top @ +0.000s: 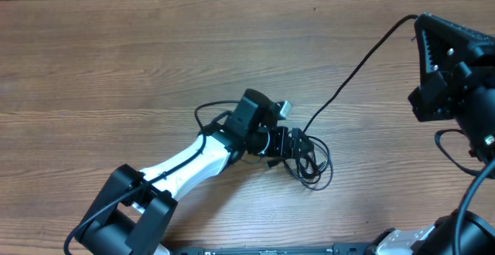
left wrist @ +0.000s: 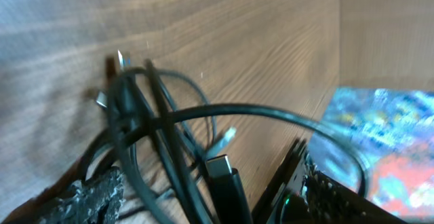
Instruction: Untangle cables
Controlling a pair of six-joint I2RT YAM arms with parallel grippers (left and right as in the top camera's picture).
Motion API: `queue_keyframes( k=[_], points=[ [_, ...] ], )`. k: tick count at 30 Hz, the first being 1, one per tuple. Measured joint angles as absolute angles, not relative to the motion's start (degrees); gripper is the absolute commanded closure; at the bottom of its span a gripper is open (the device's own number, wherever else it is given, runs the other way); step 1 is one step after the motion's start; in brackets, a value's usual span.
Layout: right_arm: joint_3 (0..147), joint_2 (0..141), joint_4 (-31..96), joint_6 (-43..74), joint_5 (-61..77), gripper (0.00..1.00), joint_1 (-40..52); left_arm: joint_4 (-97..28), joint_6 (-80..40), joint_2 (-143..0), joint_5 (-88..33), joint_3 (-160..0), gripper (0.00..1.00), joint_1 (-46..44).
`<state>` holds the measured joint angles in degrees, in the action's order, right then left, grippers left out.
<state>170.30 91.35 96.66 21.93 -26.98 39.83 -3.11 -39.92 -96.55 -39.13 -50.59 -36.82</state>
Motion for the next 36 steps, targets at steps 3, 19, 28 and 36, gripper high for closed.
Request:
queue_keyframes(
  k=[3,19,28,36],
  points=[
    [170.3,90.7,97.4,21.7,-27.3,0.96,39.8,-3.0,-41.1,-96.6,-38.9,-50.6,0.22,-35.4],
    [170.3,88.1,97.5,21.3,-27.5,0.96,39.8,-0.6,-42.3,-96.6,-40.1,-50.6,0.96,-34.8],
    [170.3,88.1,97.3,20.2,-27.5,0.65,39.8,0.9,-42.3,-96.6,-49.1,-54.1,0.96,-30.0],
    [168.6,88.4,97.2,18.9,-27.9,0.00,39.8,1.3,-41.7,-94.3,-51.7,-55.9,0.96,-29.5]
  ],
)
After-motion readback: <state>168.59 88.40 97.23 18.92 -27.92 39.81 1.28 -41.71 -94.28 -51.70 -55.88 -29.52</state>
